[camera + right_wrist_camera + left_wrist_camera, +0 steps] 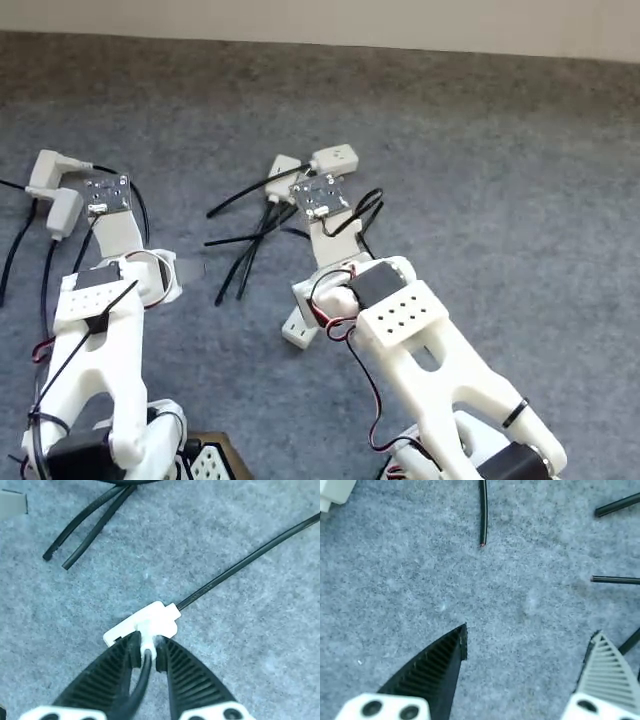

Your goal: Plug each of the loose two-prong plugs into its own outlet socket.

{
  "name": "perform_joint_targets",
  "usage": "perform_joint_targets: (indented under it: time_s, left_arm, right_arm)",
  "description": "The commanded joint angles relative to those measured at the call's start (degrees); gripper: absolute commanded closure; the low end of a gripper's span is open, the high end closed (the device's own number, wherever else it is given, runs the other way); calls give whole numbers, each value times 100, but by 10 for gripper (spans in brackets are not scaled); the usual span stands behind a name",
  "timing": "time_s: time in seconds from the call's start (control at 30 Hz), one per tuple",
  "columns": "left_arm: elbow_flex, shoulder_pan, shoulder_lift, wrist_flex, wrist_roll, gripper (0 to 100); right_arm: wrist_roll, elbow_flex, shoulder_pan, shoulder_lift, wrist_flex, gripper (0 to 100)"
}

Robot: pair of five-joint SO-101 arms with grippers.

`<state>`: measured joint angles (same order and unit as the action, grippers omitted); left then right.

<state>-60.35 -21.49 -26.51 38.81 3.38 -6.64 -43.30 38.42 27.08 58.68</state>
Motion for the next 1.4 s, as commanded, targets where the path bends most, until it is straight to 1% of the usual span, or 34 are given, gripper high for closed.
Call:
perform_joint_targets:
  time_s: [0.0, 0.33, 0.57, 0.83, 1.0, 1.37]
  left_arm:
    - [31, 92, -171, -79, -53, 631]
    - [31, 92, -171, -79, -53, 631]
    - [31, 101, -171, -79, -53, 631]
    - [22, 101, -171, -88, -53, 631]
    - [-110, 101, -171, -378, -53, 631]
    - [-110, 101, -171, -378, -53, 631]
  right_arm:
    - [88, 154, 101, -22, 84, 993]
    - [79, 418, 110, -778, 127, 993]
    - [114, 787, 110, -813, 611, 993]
    - [255, 848, 286, -848, 752, 993]
    - [273, 848, 277, -848, 752, 993]
    - [545, 813, 277, -866, 760, 993]
